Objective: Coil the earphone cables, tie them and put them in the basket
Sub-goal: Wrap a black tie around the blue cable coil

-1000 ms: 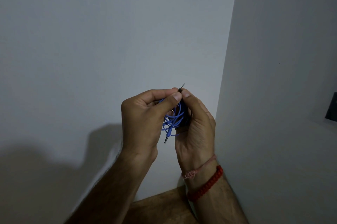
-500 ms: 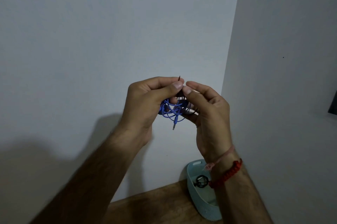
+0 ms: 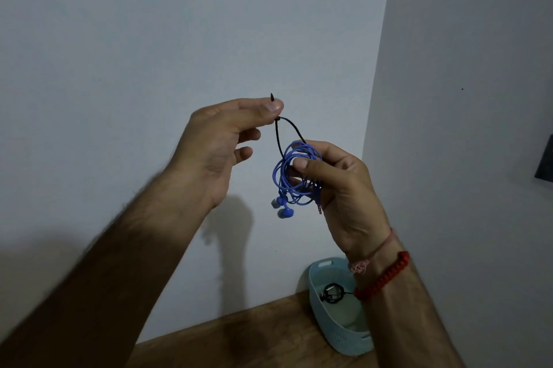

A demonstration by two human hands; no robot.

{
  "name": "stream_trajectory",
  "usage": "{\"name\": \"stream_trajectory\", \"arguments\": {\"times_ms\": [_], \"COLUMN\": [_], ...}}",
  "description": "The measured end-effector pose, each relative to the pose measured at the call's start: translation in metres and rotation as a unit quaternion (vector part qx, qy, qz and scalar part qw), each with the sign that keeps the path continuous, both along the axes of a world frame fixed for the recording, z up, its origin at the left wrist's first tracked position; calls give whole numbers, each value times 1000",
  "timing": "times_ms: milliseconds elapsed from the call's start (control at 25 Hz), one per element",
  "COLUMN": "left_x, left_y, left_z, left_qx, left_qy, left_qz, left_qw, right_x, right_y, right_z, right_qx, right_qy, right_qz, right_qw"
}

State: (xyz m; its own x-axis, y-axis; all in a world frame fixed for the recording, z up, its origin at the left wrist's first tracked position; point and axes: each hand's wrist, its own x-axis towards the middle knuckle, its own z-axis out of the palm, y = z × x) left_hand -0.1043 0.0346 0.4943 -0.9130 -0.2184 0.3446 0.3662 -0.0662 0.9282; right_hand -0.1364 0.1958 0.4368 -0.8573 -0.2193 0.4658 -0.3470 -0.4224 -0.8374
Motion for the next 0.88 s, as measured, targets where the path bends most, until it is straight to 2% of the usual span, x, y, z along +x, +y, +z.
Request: {"name": "stream_trajectory", "arguments": {"times_ms": [200, 320, 480, 640, 760, 880], "left_x": [1, 2, 5, 8, 10, 11], "left_y": [1, 5, 11, 13, 16, 16], "left_z": [0, -2, -4, -5, -4, 0], "left_qx": [-6, -1, -14, -32, -37, -35], "left_qy": [16, 31, 35, 42, 48, 50], "left_qz": [32, 35, 35, 59, 58, 55], "left_qw": [999, 999, 999, 997, 996, 997], "right_x": [4, 9, 12, 19, 17, 14], "right_y": [-3, -12, -18, -17, -21, -22], "right_z": [3, 7, 15, 20, 19, 18], "right_qx": [52, 56, 74, 18, 81, 76], "right_qy": [47, 31, 77, 11, 35, 58], "right_qz": [-66, -34, -17, -27, -85, -95], "right_qw": [995, 997, 994, 999, 993, 991]}}
